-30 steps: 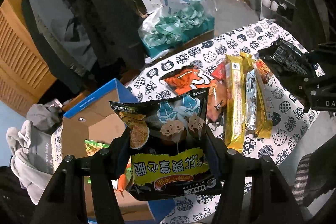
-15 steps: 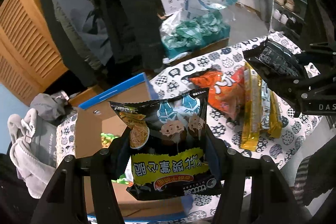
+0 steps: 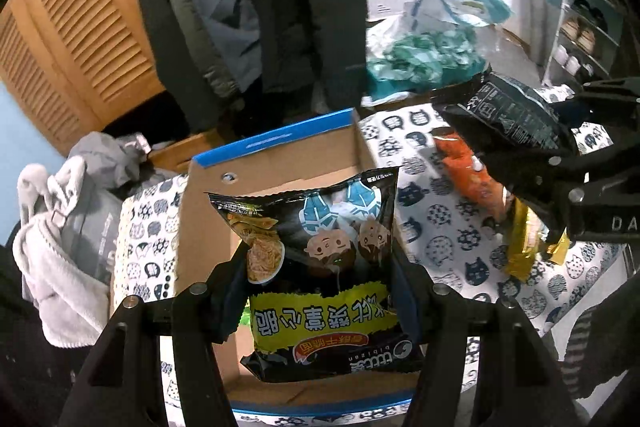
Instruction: Organize snacks
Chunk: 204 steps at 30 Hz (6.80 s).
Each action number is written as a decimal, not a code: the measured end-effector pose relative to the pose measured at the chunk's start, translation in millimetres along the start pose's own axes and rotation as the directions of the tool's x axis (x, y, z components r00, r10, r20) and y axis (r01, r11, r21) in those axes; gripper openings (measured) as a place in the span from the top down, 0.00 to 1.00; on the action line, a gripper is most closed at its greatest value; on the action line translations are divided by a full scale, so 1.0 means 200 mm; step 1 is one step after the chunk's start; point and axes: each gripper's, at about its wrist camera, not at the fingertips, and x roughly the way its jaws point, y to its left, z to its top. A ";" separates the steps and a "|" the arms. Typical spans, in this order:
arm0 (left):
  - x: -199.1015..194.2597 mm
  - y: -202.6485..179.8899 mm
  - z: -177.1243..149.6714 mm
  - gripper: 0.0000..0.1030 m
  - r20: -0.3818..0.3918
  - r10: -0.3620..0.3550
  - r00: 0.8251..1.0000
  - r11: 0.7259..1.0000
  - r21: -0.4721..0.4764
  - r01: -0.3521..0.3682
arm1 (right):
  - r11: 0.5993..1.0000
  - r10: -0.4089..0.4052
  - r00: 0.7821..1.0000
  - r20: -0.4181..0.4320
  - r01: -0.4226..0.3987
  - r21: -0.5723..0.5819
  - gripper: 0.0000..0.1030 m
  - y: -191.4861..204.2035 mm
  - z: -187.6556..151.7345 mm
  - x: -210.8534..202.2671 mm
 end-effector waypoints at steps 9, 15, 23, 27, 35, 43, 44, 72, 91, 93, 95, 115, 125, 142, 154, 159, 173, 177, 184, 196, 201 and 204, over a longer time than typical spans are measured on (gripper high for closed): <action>0.07 0.17 -0.06 0.38 -0.022 0.040 0.999 0.998 -0.038 -0.041 | 0.998 0.029 0.999 -0.041 -0.031 -0.052 0.44 0.19 0.11 0.14; 0.13 0.27 -0.11 0.38 -0.054 0.048 0.997 0.996 -0.072 -0.052 | 0.996 0.046 0.996 -0.079 -0.052 -0.067 0.44 0.28 0.16 0.25; 0.18 0.35 -0.16 0.38 -0.092 0.067 0.994 0.992 -0.098 -0.076 | 0.992 0.064 0.992 -0.111 -0.075 -0.097 0.42 0.37 0.17 0.34; 0.20 0.36 -0.16 0.34 -0.118 0.067 0.991 0.991 -0.107 -0.080 | 0.993 0.045 0.994 -0.102 -0.055 -0.102 0.32 0.37 0.17 0.34; 0.16 0.29 -0.13 0.21 -0.076 0.095 0.993 0.992 -0.076 -0.101 | 0.997 0.033 0.996 -0.087 -0.039 -0.062 0.29 0.26 0.13 0.28; 0.13 0.19 -0.07 0.21 -0.067 0.023 0.997 0.998 -0.058 -0.027 | 1.000 0.002 0.997 -0.079 -0.003 -0.016 0.29 0.08 0.04 0.20; 0.12 0.18 -0.07 0.21 -0.060 0.013 0.998 0.998 -0.059 -0.016 | 1.000 -0.001 0.997 -0.079 0.001 -0.006 0.29 0.05 0.02 0.19; 0.17 -0.44 0.11 0.21 -0.134 -0.111 0.985 0.990 0.069 0.121 | 0.958 -0.098 0.991 -0.087 0.118 0.262 0.25 -0.77 -0.48 0.00; 0.40 -0.67 0.22 0.21 -0.274 -0.126 0.954 0.989 0.034 0.141 | 0.932 -0.130 0.966 -0.222 0.195 0.304 0.25 -1.20 -0.71 0.04; 0.42 -0.69 0.26 0.21 -0.287 -0.147 0.947 0.987 0.014 0.157 | 0.936 -0.142 0.956 -0.258 0.214 0.278 0.25 -1.28 -0.70 0.05; 0.45 -0.70 0.31 0.21 -0.304 -0.174 0.936 0.984 -0.010 0.180 | 0.936 -0.134 0.951 -0.278 0.214 0.278 0.25 -1.35 -0.69 0.07; 0.84 -0.79 0.47 0.21 -0.392 -0.323 0.861 0.930 -0.300 0.212 | 0.916 0.036 0.947 -0.318 0.095 0.389 0.25 -1.63 -0.76 0.40; 0.95 -0.93 0.51 0.20 -0.413 -0.337 0.846 0.926 -0.307 0.219 | 0.933 0.011 0.931 -0.366 0.122 0.338 0.25 -1.59 -0.77 0.55; 1.05 -0.92 0.42 0.34 -0.409 -0.324 0.853 0.943 -0.210 0.258 | 0.940 -0.109 0.923 -0.369 0.216 0.264 0.59 -1.59 -0.76 0.55; 0.92 -0.92 0.39 0.54 -0.383 -0.219 0.898 0.975 -0.051 0.216 | 0.908 -0.212 0.908 -0.361 0.320 0.271 0.59 -1.73 -0.84 0.33; 0.92 -0.94 0.38 0.48 -0.372 -0.198 0.907 0.978 -0.008 0.210 | 0.898 -0.205 0.916 -0.344 0.316 0.305 0.59 -1.73 -0.90 0.26; 1.10 -0.94 0.36 0.36 -0.407 -0.212 0.889 0.976 -0.042 0.214 | 0.906 -0.170 0.951 -0.258 0.254 0.338 0.59 -1.68 -0.85 0.20; 1.06 -0.92 0.35 0.42 -0.396 -0.212 0.893 0.976 -0.032 0.217 | 0.914 -0.167 0.957 -0.239 0.241 0.327 0.59 -1.63 -0.80 0.19; 0.90 -0.88 0.36 0.42 -0.343 -0.176 0.923 0.982 0.008 0.190 | 0.928 -0.167 0.967 -0.193 0.220 0.302 0.59 -1.52 -0.70 0.12; 0.53 -0.76 0.39 0.42 -0.195 -0.137 0.971 0.985 0.075 0.154 | 0.958 -0.129 0.986 -0.109 0.152 0.242 0.59 -1.26 -0.51 -0.04; 0.38 -0.65 0.36 0.42 -0.154 -0.162 0.975 0.984 0.056 0.172 | 0.971 -0.112 0.991 -0.076 0.125 0.202 0.59 -1.14 -0.44 -0.09; 0.31 -0.59 0.33 0.42 -0.136 -0.163 0.977 0.984 0.055 0.172 | 0.978 -0.099 0.993 -0.061 0.109 0.181 0.59 -1.08 -0.40 -0.11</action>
